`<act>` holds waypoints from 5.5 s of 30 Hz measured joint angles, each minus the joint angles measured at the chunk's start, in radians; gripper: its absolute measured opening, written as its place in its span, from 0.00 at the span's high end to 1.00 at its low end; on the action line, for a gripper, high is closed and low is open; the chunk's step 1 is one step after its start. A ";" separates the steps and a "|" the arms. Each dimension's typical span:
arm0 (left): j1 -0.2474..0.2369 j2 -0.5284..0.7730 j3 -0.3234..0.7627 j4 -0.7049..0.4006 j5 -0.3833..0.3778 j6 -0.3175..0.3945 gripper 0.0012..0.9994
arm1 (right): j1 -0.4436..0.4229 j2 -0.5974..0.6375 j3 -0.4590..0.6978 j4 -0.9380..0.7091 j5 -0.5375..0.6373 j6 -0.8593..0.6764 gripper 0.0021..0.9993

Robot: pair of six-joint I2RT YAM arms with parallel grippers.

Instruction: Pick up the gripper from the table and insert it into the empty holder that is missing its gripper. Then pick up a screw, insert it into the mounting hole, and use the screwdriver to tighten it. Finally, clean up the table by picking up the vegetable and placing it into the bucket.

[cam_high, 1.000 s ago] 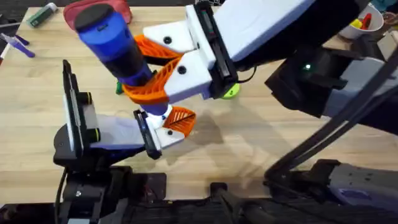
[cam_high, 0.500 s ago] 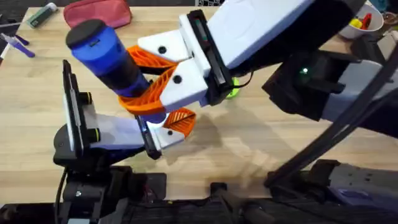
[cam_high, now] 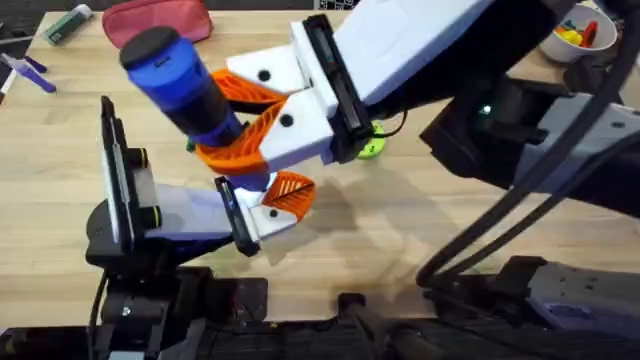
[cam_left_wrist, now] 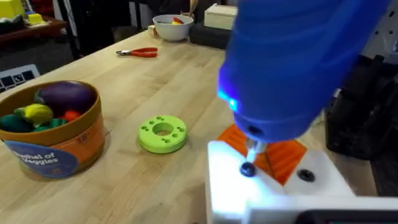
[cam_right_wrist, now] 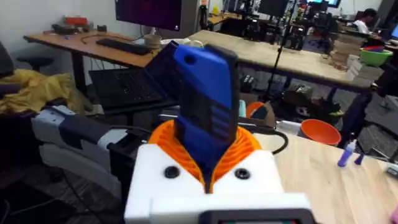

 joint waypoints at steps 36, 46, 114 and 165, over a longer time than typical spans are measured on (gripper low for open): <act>0.000 0.000 0.000 0.000 0.002 0.000 0.99 | -0.005 0.019 0.000 0.001 -0.001 0.002 0.98; 0.000 0.000 0.000 0.000 0.002 0.000 0.99 | -0.005 0.028 0.000 0.001 -0.003 0.009 0.98; 0.000 0.000 0.000 0.000 0.002 0.000 0.99 | -0.401 0.055 0.674 -1.912 0.988 -0.643 0.98; 0.000 0.000 0.000 0.000 0.002 0.004 0.47 | -0.533 0.574 0.689 -1.935 1.217 -0.596 0.02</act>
